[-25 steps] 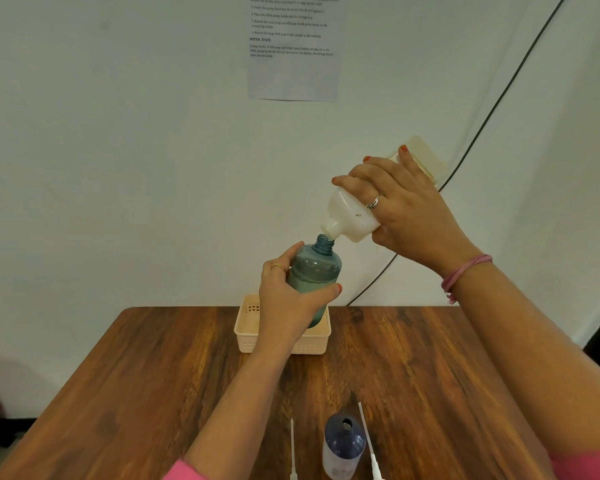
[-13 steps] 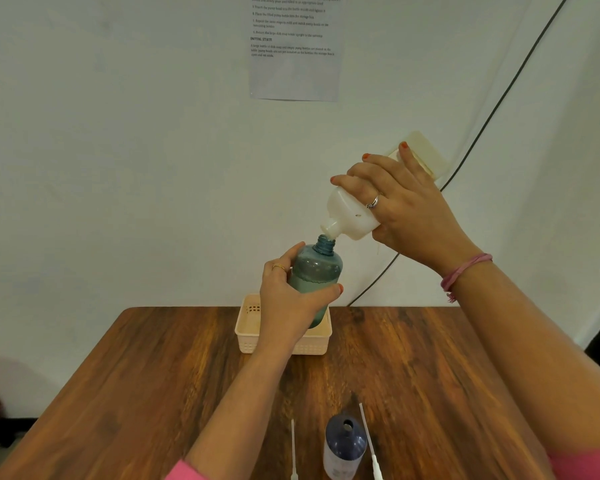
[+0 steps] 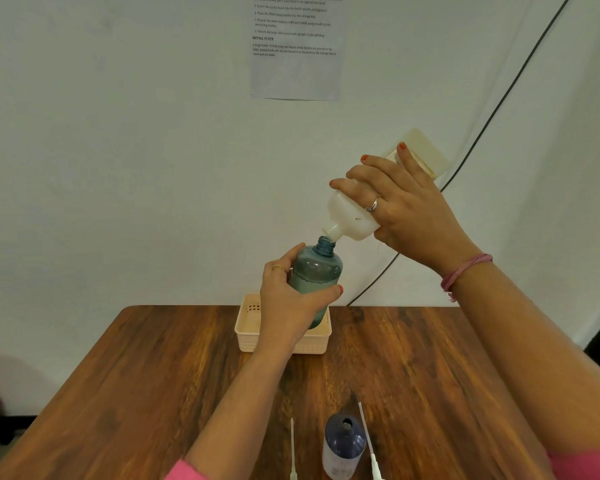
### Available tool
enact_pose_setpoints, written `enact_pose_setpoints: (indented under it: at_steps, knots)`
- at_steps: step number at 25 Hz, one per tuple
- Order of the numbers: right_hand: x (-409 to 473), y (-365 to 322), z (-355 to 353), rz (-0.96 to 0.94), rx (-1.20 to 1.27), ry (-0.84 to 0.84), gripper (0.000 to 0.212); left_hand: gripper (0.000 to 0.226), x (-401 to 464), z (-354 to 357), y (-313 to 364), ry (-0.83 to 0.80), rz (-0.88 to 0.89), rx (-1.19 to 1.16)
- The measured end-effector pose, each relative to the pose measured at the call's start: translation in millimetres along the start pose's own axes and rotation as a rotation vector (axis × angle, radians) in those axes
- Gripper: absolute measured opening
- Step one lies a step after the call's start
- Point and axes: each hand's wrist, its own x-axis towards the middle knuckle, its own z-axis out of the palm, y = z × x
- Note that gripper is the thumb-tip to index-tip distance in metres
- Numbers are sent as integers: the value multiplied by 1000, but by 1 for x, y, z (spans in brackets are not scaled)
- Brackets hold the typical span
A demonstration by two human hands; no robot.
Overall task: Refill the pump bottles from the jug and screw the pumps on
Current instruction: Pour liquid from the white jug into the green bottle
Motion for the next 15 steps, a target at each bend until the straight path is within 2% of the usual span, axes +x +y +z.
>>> enact_pose_setpoints:
  at_steps: [15]
  knots:
    - [1, -1, -1, -73, -79, 29, 64, 81, -3, -1, -2, -2, -13, -21]
